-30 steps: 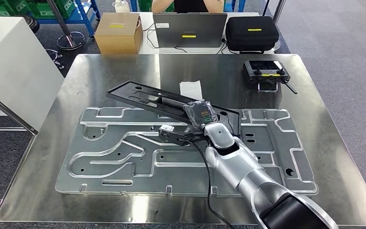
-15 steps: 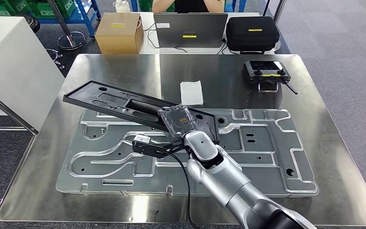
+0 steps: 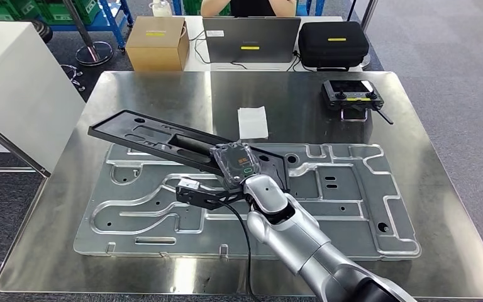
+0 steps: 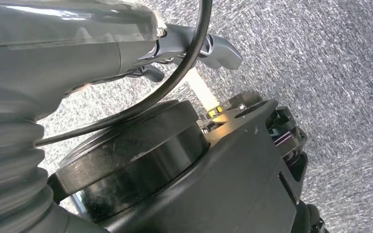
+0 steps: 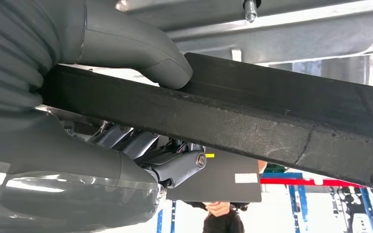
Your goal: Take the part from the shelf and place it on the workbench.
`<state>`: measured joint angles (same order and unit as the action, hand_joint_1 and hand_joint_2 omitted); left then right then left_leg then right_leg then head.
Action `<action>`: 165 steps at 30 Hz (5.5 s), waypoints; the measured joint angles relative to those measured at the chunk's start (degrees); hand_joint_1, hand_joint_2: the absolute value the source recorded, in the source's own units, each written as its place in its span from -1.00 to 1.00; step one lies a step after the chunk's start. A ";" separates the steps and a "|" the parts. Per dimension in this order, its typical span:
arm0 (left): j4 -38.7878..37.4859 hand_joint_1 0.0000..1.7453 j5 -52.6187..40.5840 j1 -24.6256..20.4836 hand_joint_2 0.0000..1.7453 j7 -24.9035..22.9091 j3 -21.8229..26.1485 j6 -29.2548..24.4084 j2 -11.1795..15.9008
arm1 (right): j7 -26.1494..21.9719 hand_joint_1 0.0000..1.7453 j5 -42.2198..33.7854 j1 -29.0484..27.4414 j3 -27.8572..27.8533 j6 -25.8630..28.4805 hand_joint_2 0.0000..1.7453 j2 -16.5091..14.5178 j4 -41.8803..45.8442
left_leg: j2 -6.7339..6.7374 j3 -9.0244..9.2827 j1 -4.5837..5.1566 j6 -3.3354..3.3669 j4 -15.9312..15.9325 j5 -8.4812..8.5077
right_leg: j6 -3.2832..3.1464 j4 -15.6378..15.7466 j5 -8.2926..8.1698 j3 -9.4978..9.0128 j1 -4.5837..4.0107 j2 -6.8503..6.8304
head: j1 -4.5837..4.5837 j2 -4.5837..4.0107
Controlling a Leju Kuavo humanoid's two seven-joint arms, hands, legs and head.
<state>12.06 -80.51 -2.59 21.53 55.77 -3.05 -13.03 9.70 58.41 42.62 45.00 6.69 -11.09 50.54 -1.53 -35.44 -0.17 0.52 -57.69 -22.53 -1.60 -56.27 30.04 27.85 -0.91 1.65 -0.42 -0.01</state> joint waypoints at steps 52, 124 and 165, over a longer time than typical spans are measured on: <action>-0.02 -1.00 0.21 0.34 -1.00 2.68 0.05 2.96 -0.42 | -2.41 -1.00 -3.36 -1.09 -0.03 1.53 -1.00 0.89 -1.58 | 0.00 0.03 0.00 0.00 -0.01 0.00 | 0.00 0.00 0.00 0.00 0.00 0.00 | -0.01 -0.01; -0.22 -1.00 -1.50 0.29 -1.00 -0.55 1.08 1.61 -1.34 | -7.41 -1.00 -8.60 -15.75 -6.73 8.83 -1.00 10.23 16.37 | 1.59 -5.07 -0.53 -1.85 -10.85 -8.28 | -0.06 -0.63 -4.27 4.53 1.52 -2.01 | -0.52 0.00; -0.24 -1.00 -0.37 0.15 -1.00 -4.56 1.78 -2.50 -1.53 | -28.47 -1.00 -25.18 -36.31 -23.79 30.26 -1.00 3.99 -0.78 | 1.29 8.69 -0.30 -0.41 -0.15 -8.20 | 2.24 -2.54 -9.33 10.70 1.07 -2.83 | -0.50 0.01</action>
<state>11.82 -80.88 -2.44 16.97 57.55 -5.56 -14.56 -18.76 33.23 6.31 21.22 36.95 -7.10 49.76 -0.24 -26.75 -0.47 0.10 -57.84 -30.73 0.63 -58.81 20.71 38.54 0.17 -1.18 -0.92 0.00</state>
